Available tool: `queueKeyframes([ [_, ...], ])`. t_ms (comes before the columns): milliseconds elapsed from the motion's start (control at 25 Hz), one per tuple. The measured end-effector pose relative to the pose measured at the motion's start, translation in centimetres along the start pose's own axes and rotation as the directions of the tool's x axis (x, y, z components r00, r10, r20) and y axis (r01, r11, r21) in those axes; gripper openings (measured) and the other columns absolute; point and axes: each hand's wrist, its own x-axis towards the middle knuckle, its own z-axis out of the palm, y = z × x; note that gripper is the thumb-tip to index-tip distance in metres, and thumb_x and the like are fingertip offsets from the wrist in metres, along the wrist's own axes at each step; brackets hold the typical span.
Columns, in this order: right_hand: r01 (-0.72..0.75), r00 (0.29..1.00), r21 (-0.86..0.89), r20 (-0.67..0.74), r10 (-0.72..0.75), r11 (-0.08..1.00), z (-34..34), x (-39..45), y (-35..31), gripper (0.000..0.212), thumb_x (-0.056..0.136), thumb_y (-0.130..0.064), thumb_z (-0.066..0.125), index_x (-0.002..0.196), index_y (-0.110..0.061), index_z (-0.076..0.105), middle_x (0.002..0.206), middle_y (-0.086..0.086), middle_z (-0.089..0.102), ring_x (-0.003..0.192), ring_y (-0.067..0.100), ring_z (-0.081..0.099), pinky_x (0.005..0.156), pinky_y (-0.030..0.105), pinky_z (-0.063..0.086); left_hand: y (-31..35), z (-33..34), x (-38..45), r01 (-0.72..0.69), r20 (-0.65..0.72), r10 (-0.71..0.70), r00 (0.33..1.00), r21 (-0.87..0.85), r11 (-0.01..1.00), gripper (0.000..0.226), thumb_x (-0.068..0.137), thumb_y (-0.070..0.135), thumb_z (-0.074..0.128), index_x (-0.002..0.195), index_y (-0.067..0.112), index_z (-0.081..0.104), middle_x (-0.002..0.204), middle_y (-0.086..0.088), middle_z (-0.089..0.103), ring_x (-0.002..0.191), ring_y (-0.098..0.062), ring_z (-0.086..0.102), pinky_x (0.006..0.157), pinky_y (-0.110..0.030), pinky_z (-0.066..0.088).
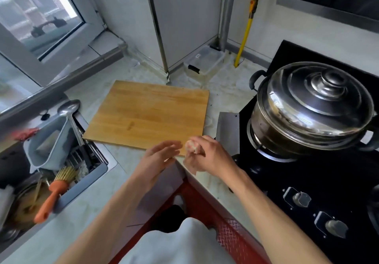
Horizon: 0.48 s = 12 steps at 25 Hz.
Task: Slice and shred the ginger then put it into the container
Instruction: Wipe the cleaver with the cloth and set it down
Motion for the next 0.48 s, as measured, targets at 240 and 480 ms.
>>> queueKeyframes([
  [240, -0.294, 0.931, -0.024, -0.236, 0.280, 0.956, -5.3, 7.3, 1.2, 0.030, 0.094, -0.011, 0.061, 0.124, -0.012, 0.057, 0.123, 0.007, 0.050, 0.105, 0.019, 0.052, 0.083, 0.020, 0.035, 3.6, -3.6, 6.5, -0.006, -0.043, 0.007, 0.999, 0.025, 1.000, 0.021, 0.102, 0.015, 0.051, 0.110, 0.015, 0.070, 0.106, -0.003, 0.075, 0.105, -0.022, 0.069, 0.090, -0.034, 0.051],
  [480, -0.510, 0.840, -0.194, -0.325, 0.435, 0.838, -10.4, 15.5, 0.4, 0.055, 0.096, -0.019, 0.057, 0.147, -0.018, 0.036, 0.143, 0.010, 0.038, 0.123, 0.031, 0.051, 0.095, 0.040, 0.047, 10.0, -2.0, 15.1, -0.032, 0.036, 0.029, 0.999, 0.085, 0.996, 0.020, 0.101, 0.014, 0.051, 0.104, 0.018, 0.071, 0.103, -0.005, 0.075, 0.099, -0.020, 0.068, 0.094, -0.036, 0.049],
])
